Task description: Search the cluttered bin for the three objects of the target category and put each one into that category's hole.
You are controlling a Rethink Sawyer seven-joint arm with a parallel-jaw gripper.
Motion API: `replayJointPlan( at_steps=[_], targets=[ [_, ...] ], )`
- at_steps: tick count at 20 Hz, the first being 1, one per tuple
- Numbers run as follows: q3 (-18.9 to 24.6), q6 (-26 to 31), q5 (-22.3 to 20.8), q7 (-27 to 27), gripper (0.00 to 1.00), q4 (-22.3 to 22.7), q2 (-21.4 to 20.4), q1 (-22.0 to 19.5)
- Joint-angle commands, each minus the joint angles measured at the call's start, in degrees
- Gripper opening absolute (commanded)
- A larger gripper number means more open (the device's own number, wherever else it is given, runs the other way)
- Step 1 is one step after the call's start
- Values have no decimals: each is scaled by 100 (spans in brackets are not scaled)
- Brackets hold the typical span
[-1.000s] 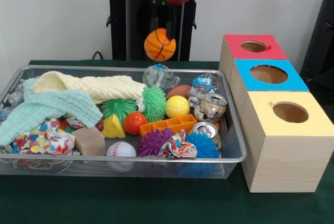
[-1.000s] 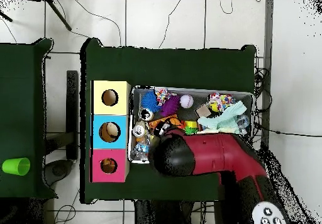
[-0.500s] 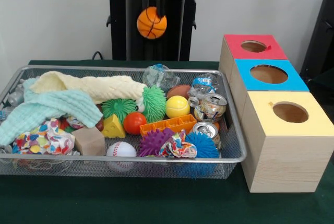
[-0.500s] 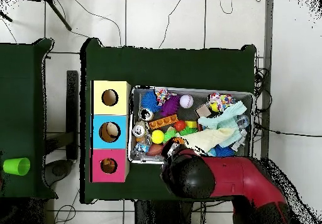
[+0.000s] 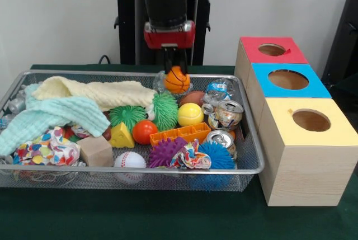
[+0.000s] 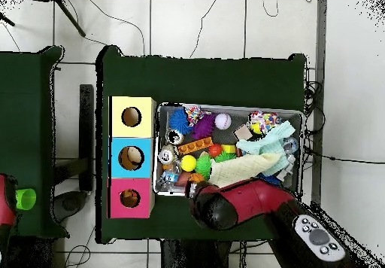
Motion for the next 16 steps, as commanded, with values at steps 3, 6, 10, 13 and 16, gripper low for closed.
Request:
replayJointPlan(
  at_steps=[3, 6, 10, 13, 16],
  targets=[
    [-741, -1238, -1365, -36, 0, -1443, 2211, 526],
    [-965, -1542, -1435, 20, 0, -1860, 2779, 634],
    [-1143, -1719, -1366, -12, 0, -2148, 3099, 739],
    [-1338, -1811, -1290, -17, 0, -2196, 3034, 952],
    [-1383, -1736, -1125, -90, 0, -2143, 2945, 1003]
  ],
)
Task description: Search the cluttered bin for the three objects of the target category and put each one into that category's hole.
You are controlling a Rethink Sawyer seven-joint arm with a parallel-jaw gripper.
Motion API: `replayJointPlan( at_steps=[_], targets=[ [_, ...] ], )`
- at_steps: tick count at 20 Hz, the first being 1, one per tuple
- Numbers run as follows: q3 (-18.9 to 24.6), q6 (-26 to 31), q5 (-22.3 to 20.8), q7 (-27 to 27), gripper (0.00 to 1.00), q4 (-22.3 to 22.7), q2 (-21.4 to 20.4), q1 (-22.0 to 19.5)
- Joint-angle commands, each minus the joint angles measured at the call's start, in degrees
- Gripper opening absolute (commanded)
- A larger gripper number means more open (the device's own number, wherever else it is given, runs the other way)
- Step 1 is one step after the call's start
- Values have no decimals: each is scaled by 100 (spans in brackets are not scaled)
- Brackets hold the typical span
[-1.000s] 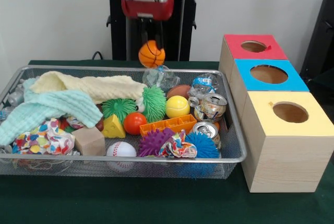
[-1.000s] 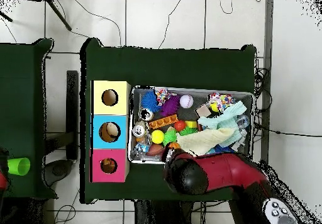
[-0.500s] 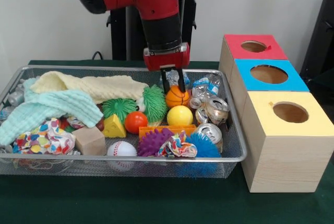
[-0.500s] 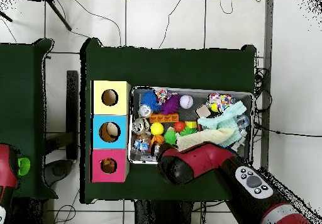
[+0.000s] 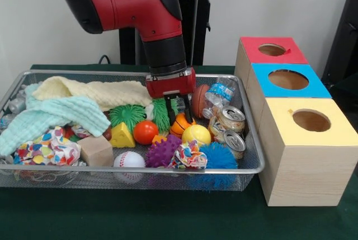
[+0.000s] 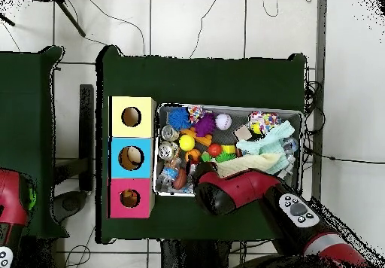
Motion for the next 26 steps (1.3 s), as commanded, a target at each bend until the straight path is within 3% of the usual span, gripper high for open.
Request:
replayJointPlan(
  at_steps=[1, 4, 11, 14, 21, 26],
  targets=[
    [-428, 626, -392, -115, 0, -967, 1627, 446],
    [-290, 1115, -71, -255, 0, -686, 1336, 379],
    [206, 2364, 747, -654, 0, 272, -303, 411],
    [448, 2836, 1147, -755, 0, 484, -697, 378],
    [940, 3582, 1720, -856, 0, 607, -1329, 261],
    [979, 3340, 1557, -680, 0, 271, -1061, 317]
  ],
)
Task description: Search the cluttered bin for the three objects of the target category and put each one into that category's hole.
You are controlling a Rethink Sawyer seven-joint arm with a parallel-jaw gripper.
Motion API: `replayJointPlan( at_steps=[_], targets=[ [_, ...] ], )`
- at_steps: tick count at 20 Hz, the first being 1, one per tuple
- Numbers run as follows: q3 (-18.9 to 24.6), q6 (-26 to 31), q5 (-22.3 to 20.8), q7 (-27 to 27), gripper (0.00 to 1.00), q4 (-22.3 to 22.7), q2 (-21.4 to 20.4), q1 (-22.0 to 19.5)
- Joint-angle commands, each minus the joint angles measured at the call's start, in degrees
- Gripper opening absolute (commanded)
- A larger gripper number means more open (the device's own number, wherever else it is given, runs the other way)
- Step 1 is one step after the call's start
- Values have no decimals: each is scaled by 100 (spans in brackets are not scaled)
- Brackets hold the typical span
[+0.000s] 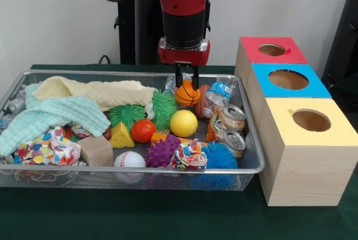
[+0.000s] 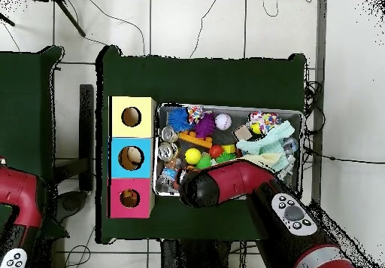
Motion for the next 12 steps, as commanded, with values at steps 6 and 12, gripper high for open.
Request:
replayJointPlan(
  at_steps=[6, 12],
  targets=[
    [642, 505, 192, -764, 0, -443, 150, -14],
    [684, 970, 266, -949, 0, -968, 363, 28]
  ],
)
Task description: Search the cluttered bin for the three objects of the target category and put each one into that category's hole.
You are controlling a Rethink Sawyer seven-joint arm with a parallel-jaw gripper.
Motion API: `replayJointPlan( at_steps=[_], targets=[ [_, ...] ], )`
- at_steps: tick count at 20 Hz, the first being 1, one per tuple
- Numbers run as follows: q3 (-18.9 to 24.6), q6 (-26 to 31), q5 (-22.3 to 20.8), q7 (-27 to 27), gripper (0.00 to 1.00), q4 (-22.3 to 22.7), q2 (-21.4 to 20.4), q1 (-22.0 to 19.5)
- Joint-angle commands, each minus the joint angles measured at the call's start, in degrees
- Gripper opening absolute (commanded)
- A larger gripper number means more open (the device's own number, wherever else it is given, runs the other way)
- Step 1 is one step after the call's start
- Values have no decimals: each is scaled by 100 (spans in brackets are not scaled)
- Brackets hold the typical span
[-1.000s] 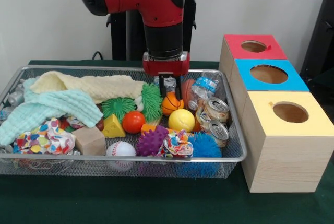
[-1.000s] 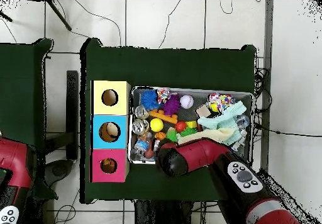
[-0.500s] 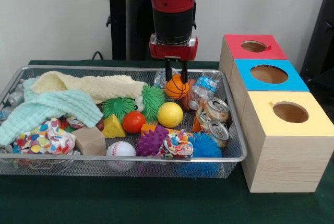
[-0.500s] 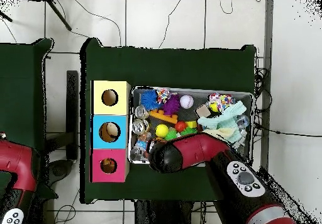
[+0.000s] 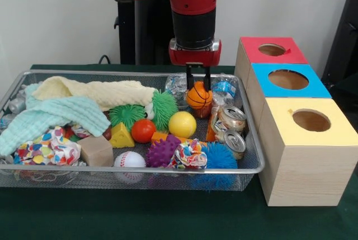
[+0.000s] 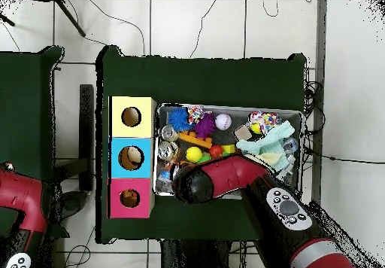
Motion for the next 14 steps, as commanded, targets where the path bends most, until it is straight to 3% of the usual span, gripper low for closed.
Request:
replayJointPlan(
  at_steps=[1, 6, 7, 14],
  targets=[
    [443, 1031, 250, -998, 0, -976, 330, 12],
    [543, 1235, 210, -1181, 0, -1181, 283, 4],
    [591, 1262, 168, -1221, 100, -1195, 297, -25],
    [743, 1338, 213, -1221, 100, -1211, 33, -53]
  ],
)
